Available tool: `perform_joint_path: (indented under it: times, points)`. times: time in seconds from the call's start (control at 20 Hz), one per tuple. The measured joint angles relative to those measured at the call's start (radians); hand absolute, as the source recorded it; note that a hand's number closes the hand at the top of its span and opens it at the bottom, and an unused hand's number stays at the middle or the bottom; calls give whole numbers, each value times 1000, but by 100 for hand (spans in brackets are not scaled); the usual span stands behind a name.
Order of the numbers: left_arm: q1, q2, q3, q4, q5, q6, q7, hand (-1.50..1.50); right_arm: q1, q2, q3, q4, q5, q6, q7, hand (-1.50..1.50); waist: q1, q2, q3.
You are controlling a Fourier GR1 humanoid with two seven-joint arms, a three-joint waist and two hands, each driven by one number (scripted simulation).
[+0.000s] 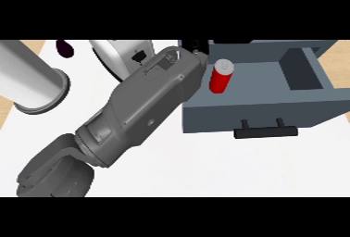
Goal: Pick up the can, place it into the drawer and close the drawer
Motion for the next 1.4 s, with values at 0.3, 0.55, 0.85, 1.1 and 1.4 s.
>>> perform_joint_path:
  times: [0.3, 0.55, 0.85, 1.1, 1.4]
  points:
    - [13, 0, -1, -16, 19, -3, -1, -150, -115, -3, 171, 67, 297, -47, -18, -150, 27, -3, -1]
    - [16, 3, 9, -13, 10, -6, 20, -150, -229, -5, 303, 194, 524, -131, -45, -150, 46, -8, -1]
    - [27, 32, 3, -54, -20, 6, 69, -150, -347, -9, 436, 408, 756, -253, -99, -150, 65, -14, -1]
    - [56, 74, -1, -99, -49, 12, 108, -150, -449, -31, 500, 598, 883, -311, -130, -150, 71, -17, -1]
    - [70, 126, -3, -151, -82, 26, 153, -150, -569, -63, 532, 875, 1027, -421, -177, -150, 80, -15, -1]
